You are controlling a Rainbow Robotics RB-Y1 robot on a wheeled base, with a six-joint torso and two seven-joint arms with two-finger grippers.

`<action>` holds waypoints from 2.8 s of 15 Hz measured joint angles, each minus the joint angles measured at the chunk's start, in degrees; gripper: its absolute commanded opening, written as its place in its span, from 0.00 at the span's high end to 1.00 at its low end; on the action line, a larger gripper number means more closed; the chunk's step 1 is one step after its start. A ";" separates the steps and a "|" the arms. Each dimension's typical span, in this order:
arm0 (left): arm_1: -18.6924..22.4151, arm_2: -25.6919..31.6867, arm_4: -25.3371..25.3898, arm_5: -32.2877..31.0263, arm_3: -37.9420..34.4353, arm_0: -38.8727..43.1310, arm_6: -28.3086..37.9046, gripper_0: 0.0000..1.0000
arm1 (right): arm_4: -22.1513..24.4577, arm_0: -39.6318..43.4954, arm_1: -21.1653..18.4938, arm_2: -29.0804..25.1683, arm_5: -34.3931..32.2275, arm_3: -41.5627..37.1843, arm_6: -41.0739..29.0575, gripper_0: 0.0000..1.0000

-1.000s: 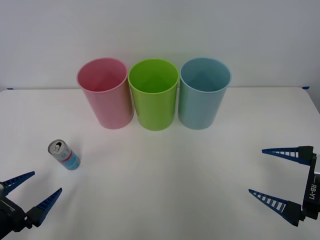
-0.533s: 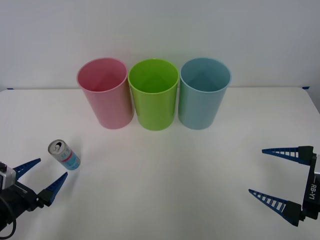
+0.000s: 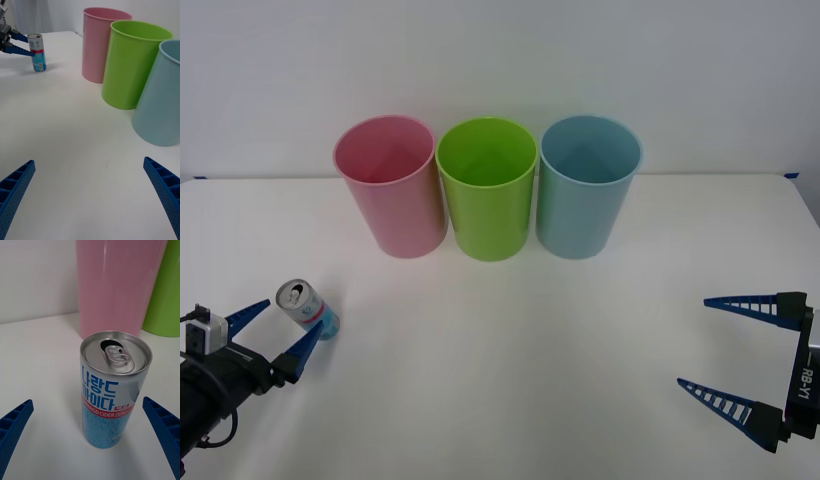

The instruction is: Put cans in the blue bin and PET bottles in the pink bin and trash in the green bin.

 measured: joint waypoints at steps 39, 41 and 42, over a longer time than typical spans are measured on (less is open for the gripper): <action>1.14 -5.91 -0.75 -0.93 2.03 -6.50 1.46 1.00 | 0.00 0.00 0.00 0.00 0.00 0.00 0.00 0.00; 1.88 -5.96 -1.38 -3.78 -1.13 -4.89 1.20 1.00 | 0.00 0.00 0.00 0.00 0.00 0.00 0.00 0.00; 1.96 -5.75 -2.15 -5.67 -1.95 -4.62 1.39 1.00 | 0.00 0.00 0.00 0.00 0.00 0.00 0.00 0.00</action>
